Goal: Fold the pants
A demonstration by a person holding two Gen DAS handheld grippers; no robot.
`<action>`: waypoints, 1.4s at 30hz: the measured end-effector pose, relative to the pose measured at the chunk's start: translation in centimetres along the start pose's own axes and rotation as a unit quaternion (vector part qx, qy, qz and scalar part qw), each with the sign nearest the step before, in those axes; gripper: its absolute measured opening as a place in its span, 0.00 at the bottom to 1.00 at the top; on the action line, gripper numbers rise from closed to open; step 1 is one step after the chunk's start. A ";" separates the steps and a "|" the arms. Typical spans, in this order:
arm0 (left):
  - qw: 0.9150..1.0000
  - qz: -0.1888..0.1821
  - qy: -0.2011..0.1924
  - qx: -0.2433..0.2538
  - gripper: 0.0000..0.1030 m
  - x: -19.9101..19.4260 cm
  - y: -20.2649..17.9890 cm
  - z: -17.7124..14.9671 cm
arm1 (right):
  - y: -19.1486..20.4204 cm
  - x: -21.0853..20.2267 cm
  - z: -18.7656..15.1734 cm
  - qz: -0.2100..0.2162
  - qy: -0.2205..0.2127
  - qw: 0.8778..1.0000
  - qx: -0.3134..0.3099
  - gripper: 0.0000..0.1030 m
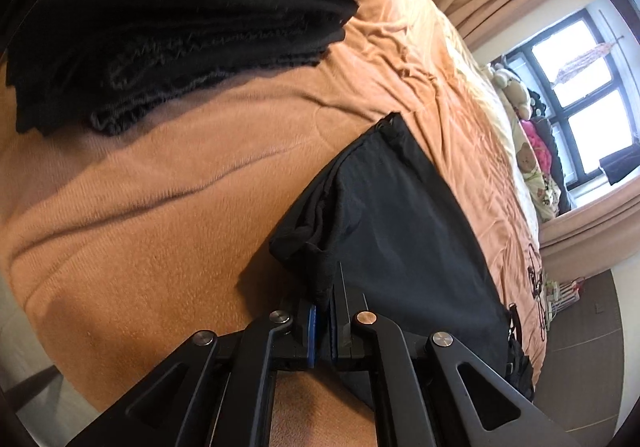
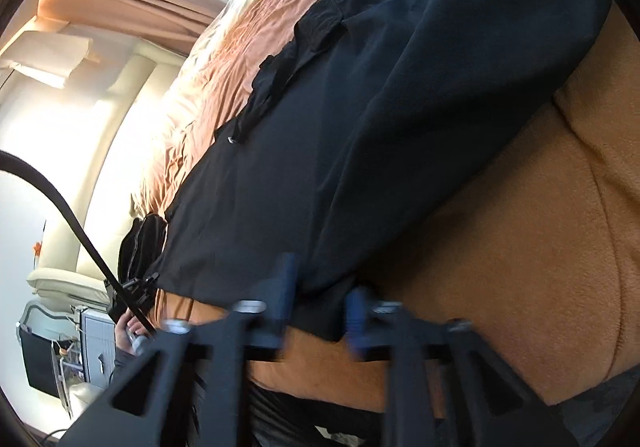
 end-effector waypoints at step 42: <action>1.000 0.024 -0.001 -0.012 0.42 0.1 -1.0 -3.5 | -14.0 -11.2 11.0 -0.072 -0.215 0.964 0.138 0.21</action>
Point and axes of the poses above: each gripper's, at about its wrist camera, not at the fingertips, and x roughly the way its jaws point, y to its left, z to its top, the point moved 5 cm from there along x, roughly the way its jaws point, and after that the axes turned 2 degrees about -y, right-handed, at the moved point
